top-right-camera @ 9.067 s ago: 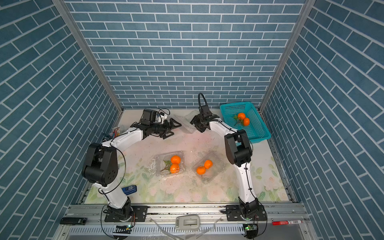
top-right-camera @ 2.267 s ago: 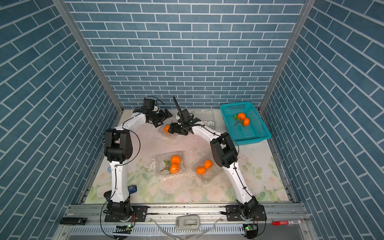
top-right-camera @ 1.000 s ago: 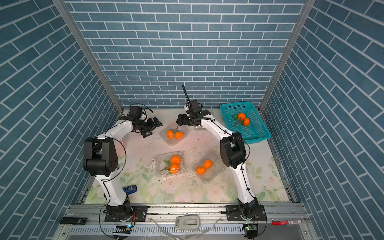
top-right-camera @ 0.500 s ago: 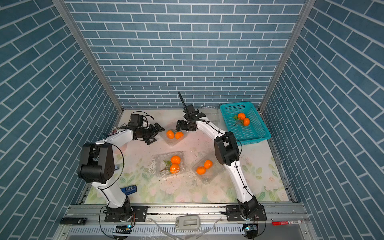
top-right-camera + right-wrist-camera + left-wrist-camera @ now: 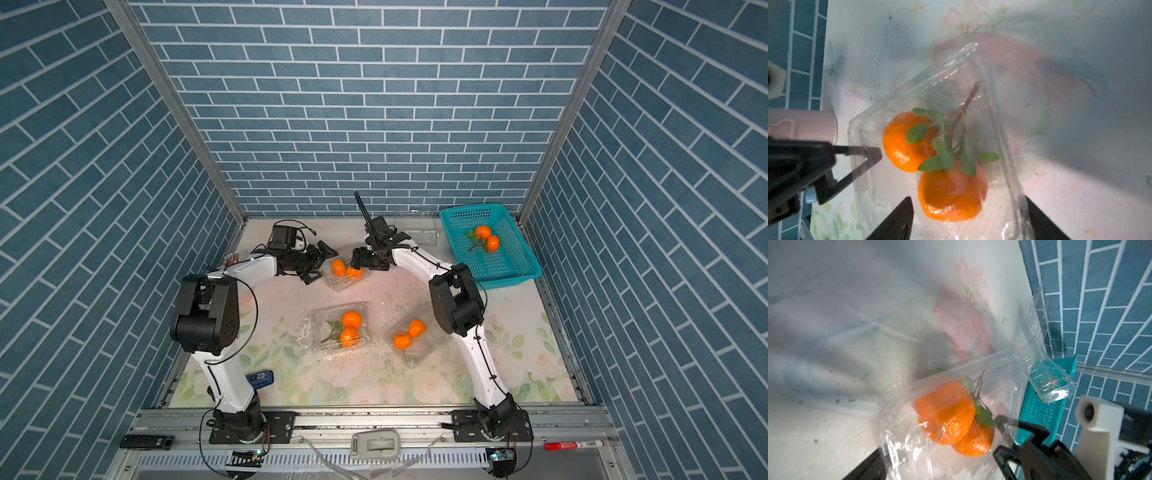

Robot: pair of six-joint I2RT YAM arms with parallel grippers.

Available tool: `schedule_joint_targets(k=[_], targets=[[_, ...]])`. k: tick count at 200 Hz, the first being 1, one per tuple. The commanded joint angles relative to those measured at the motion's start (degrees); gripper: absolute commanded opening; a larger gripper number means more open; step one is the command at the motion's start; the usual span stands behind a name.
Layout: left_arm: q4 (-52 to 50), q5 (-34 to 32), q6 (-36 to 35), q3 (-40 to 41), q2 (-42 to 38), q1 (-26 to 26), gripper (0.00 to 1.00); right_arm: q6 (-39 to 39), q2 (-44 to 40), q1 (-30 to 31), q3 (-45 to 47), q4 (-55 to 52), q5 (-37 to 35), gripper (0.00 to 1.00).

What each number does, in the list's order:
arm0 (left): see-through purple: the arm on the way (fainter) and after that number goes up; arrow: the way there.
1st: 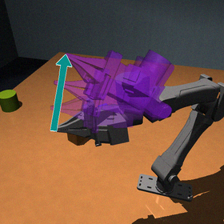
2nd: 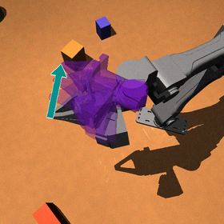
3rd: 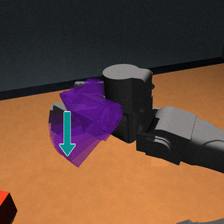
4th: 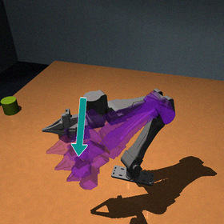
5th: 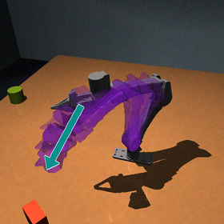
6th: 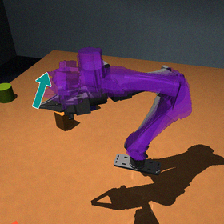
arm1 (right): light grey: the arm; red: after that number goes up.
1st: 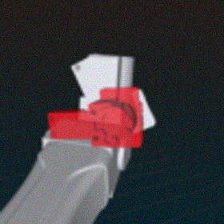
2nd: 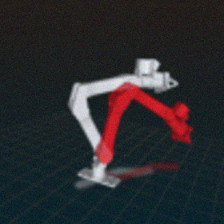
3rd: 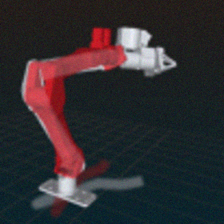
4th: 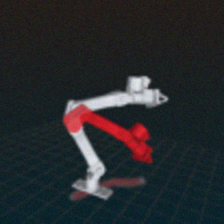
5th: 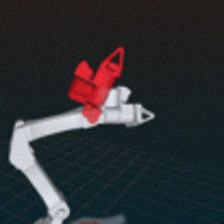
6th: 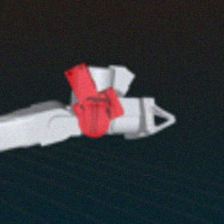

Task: Take oranges out of containers
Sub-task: Adjust the packing box at the center of the board.

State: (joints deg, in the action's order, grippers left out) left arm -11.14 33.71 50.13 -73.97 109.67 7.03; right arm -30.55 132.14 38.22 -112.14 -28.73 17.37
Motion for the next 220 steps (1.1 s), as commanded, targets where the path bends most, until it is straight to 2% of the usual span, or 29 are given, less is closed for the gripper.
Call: schedule_joint_targets(k=[1,32,55,83,104,117,164,199,220], targets=[[-0.99,0.06,-0.12,-3.54,1.31,0.51,0.99,-2.97,-3.70,0.71,2.43,1.86,0.58,0.78],[-3.30,-0.01,-1.02,-7.93,3.44,0.47,0.99,-5.19,-4.44,1.66,4.87,3.11,1.04,0.76],[-8.62,-1.38,-4.45,-12.85,5.96,0.20,0.99,-7.00,-4.93,2.44,6.73,4.09,2.01,0.75],[-13.47,-2.23,-6.44,-14.14,7.63,-2.63,0.99,-9.19,-8.10,2.74,11.36,6.92,4.38,0.76],[-14.45,-2.39,-6.59,-12.53,5.63,-5.01,0.99,-9.71,-10.53,2.73,14.50,7.55,5.45,0.79],[-16.44,-3.07,-9.06,-12.75,3.21,-5.27,0.99,-9.46,-11.73,2.74,15.36,7.21,5.24,0.81],[-23.71,-5.71,-15.56,-13.24,-2.90,-5.27,0.99,-4.61,-14.70,2.44,14.89,1.23,-1.03,0.93],[-28.22,-9.55,-20.09,-13.60,-4.42,-5.27,0.99,-3.91,-15.04,1.86,14.82,1.97,-1.04,0.95],[-27.06,-9.10,-20.74,-12.26,-6.15,-5.18,0.99,-4.07,-15.55,1.80,14.36,2.83,-1.78,0.95]])
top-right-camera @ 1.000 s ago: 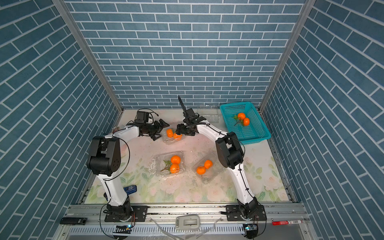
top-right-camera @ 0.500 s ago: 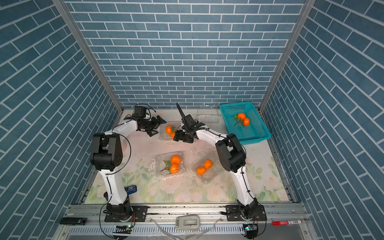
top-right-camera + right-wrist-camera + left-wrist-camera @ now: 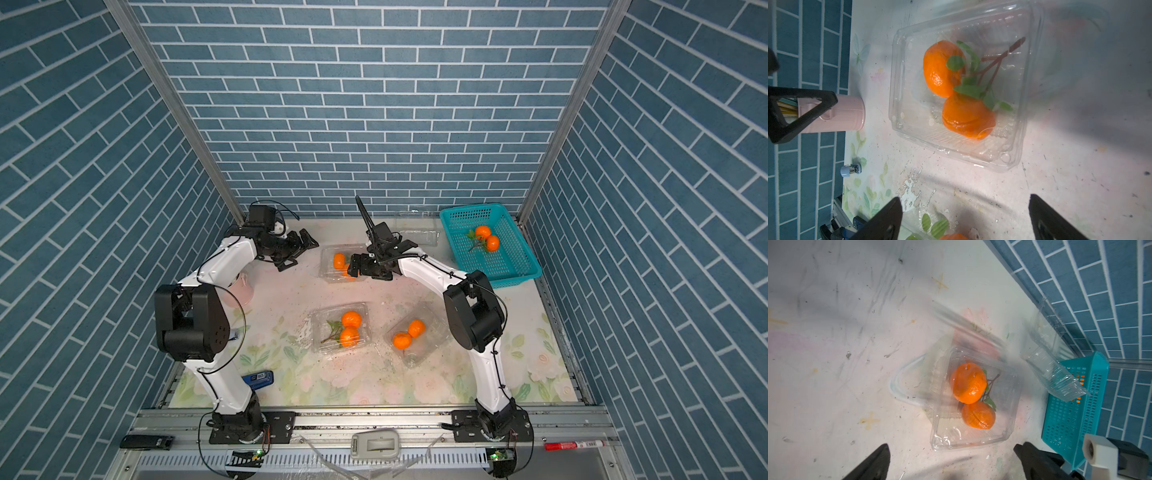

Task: Take oranges out of containers
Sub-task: Adjust the packing box at the center of the board, then open the packing box at the center of the board.

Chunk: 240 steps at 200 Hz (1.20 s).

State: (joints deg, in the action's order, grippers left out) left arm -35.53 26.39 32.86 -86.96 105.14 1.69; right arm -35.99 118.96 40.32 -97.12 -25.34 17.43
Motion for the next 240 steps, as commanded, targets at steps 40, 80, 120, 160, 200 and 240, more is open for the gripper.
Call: schedule_joint_targets(k=[40,80,120,160,200,240], targets=[[2.69,-1.74,-2.37,2.96,-2.73,1.67,0.99,-2.07,-3.12,-1.40,1.16,3.84,-1.35,0.91],[3.37,-0.22,-1.76,1.75,0.35,3.84,0.99,-4.08,-2.76,-2.16,4.22,7.67,0.25,0.82],[-0.11,-3.70,-2.07,-5.17,5.48,4.77,0.99,-6.25,-1.47,-4.10,5.46,11.92,2.38,0.78],[0.26,-3.54,-2.61,-9.20,10.63,5.16,0.99,-7.15,2.64,-6.30,2.27,14.46,5.40,0.72],[5.46,0.82,-0.55,-6.09,11.91,5.34,0.99,-8.02,6.29,-6.30,-2.58,14.26,7.44,0.67],[6.96,2.23,0.57,-5.37,12.08,5.35,0.99,-10.01,9.96,-6.29,-4.59,16.16,9.01,0.62]])
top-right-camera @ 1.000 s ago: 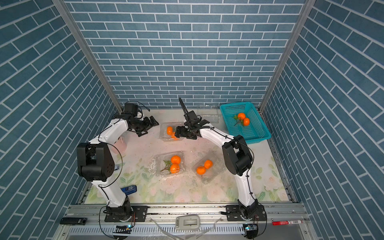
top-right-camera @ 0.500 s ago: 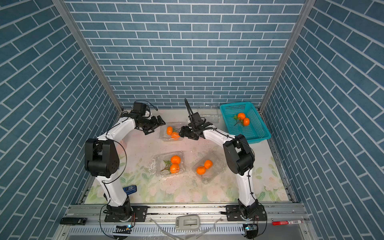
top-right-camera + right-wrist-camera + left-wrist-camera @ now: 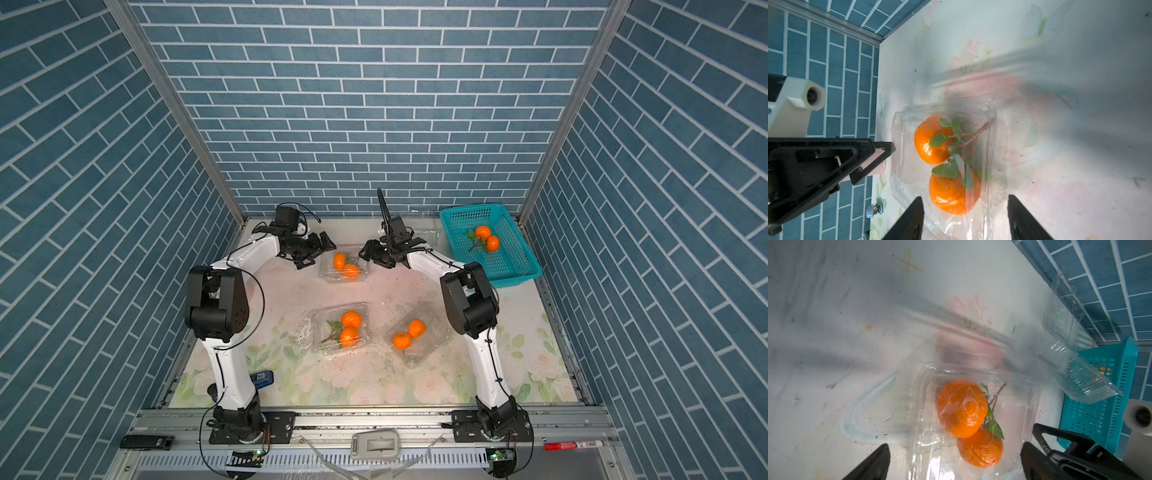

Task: Take oranges out of containers
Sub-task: Open the packing box at the center of the board.

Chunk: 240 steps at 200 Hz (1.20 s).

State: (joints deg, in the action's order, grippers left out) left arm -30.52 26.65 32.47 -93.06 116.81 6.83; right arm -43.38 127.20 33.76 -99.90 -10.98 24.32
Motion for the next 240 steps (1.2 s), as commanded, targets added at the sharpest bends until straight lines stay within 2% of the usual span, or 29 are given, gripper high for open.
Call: schedule_joint_targets(k=[1,52,153,181,240], targets=[[2.00,2.03,0.99,0.70,0.51,0.21,0.99,-2.69,1.82,0.31,-1.81,1.87,2.09,0.62],[2.94,3.67,2.07,0.78,1.40,0.11,0.99,-5.28,2.49,0.78,-1.88,4.74,2.97,0.59],[5.75,7.53,3.52,1.00,2.01,-0.33,0.99,-5.05,-0.16,2.53,-0.47,5.52,1.88,0.55],[5.91,7.96,3.40,0.86,2.31,-0.42,0.99,-5.23,-1.15,2.98,2.33,5.80,1.29,0.55],[8.90,12.44,4.05,0.26,4.46,-0.41,0.99,-6.55,-10.37,2.24,14.73,10.52,-1.26,0.59]])
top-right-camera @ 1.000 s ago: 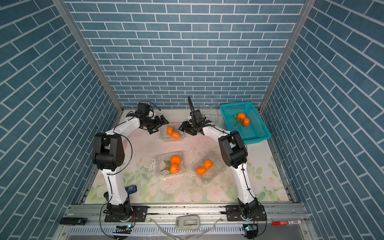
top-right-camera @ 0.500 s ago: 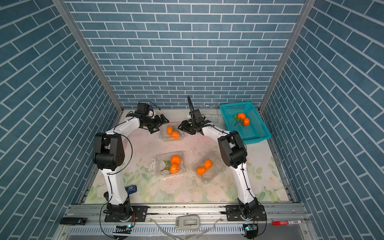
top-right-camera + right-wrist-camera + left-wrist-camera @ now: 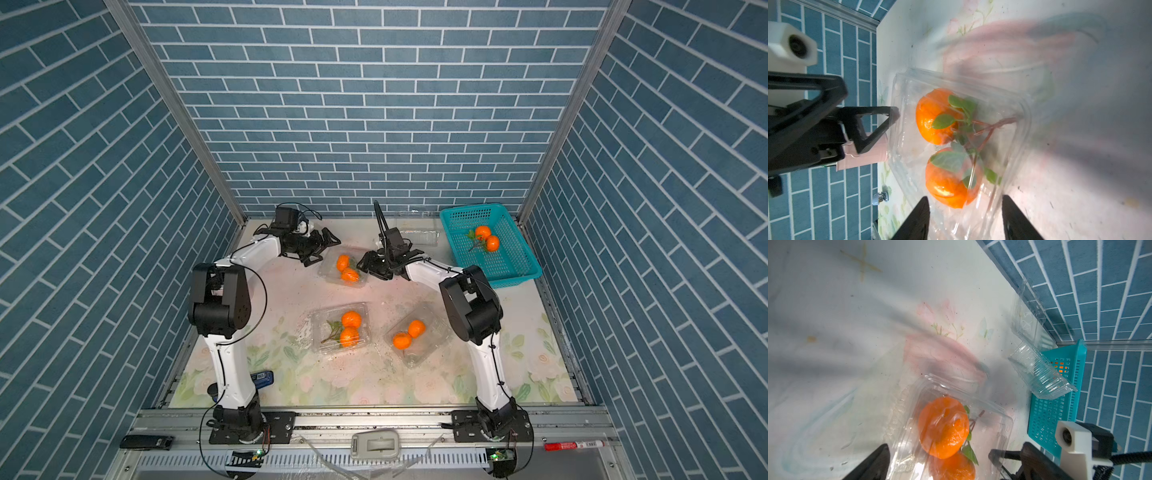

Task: Take oranges out of containers
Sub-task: Open the packing box at the center of the board.

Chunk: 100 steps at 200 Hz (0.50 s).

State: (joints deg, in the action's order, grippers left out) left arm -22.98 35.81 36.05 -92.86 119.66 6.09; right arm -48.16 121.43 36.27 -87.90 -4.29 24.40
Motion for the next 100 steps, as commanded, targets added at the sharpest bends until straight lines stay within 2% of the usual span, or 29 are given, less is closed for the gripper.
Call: schedule_joint_targets(k=[1,45,100], targets=[[1.36,3.29,0.44,0.05,1.63,0.37,0.99,-1.80,-4.70,-0.30,2.95,3.89,-1.40,0.59],[0.75,3.21,0.15,-0.35,1.81,0.33,0.99,-3.51,-6.74,-2.43,8.39,8.02,-1.47,0.65],[0.88,3.21,0.17,-0.30,2.07,0.33,1.00,-5.80,-3.87,-2.48,5.50,10.79,0.36,0.65]])
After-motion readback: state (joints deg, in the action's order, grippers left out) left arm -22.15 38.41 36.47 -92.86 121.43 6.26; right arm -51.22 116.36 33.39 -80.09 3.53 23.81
